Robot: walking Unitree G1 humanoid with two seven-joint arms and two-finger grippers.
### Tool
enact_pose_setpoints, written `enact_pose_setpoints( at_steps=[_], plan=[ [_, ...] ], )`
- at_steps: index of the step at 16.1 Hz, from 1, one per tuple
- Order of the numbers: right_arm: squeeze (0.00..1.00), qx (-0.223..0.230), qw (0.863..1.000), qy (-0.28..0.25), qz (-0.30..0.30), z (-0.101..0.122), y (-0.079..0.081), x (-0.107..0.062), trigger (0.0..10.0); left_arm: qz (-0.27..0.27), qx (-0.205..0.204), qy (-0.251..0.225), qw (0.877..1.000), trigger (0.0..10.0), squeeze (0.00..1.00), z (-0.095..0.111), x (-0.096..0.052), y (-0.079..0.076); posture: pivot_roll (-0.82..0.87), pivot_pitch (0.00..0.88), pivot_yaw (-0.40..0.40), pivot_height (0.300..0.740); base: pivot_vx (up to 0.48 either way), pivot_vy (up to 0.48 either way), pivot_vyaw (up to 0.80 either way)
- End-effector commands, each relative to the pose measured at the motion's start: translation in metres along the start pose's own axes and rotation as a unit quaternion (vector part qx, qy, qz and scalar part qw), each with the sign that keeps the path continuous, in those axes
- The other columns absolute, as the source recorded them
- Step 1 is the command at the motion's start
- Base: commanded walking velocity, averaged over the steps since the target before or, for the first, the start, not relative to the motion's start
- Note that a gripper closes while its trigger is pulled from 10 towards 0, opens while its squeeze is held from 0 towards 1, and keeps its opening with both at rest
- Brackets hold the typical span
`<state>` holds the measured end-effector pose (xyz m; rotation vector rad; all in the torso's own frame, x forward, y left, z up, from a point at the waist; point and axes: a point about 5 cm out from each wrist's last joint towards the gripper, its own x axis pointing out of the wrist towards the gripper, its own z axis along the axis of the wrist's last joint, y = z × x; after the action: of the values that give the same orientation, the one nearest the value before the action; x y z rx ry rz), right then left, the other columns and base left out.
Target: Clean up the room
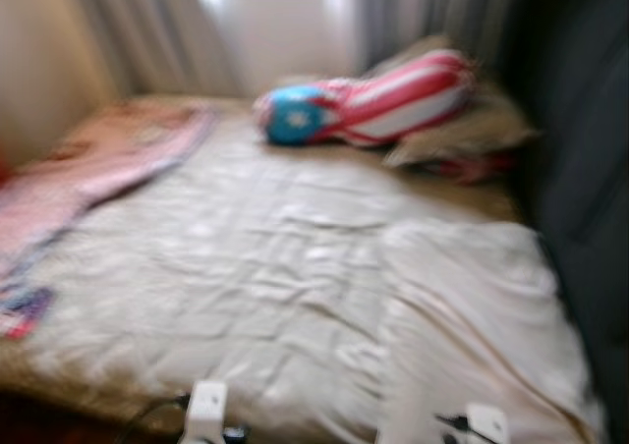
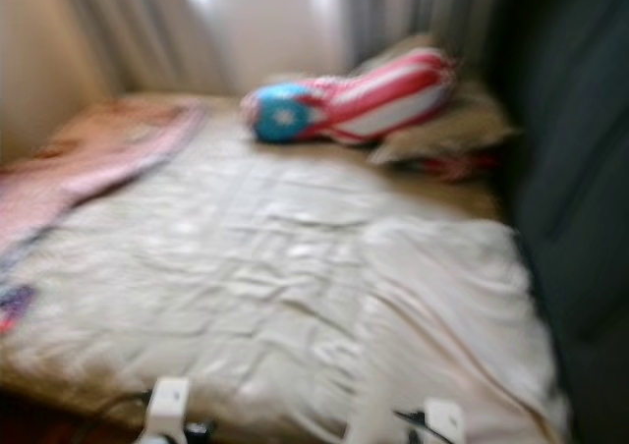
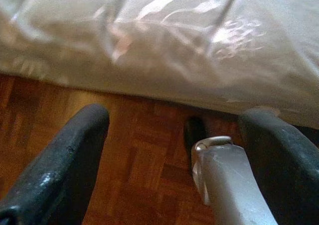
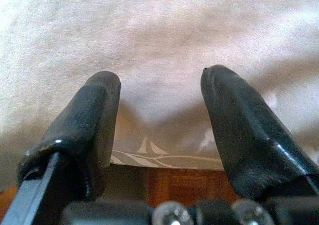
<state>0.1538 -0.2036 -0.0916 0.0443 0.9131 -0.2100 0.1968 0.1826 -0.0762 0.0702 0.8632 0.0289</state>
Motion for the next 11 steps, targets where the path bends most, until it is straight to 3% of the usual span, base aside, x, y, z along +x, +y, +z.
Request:
enact_pose_setpoints(
  at_steps=[1, 11],
  plan=[
    [0.00, 0.001, 1.000, 0.000, 0.010, 0.0025, 0.0080, 0.0010, 10.0, 0.011, 0.003, 0.011, 1.000, 10.0, 0.00, -0.0029, -0.0006, 0.0081, -0.10, 0.000, 0.027, 0.740, 0.000, 0.000, 0.50],
    [0.00, 0.012, 1.000, 0.005, 0.006, 0.0011, 0.0082, 0.0009, 10.0, 0.019, 0.003, 0.006, 1.000, 10.0, 0.00, -0.0001, -0.0002, 0.0114, -0.08, 0.000, 0.024, 0.740, 0.000, 0.000, 0.00]
  ],
)
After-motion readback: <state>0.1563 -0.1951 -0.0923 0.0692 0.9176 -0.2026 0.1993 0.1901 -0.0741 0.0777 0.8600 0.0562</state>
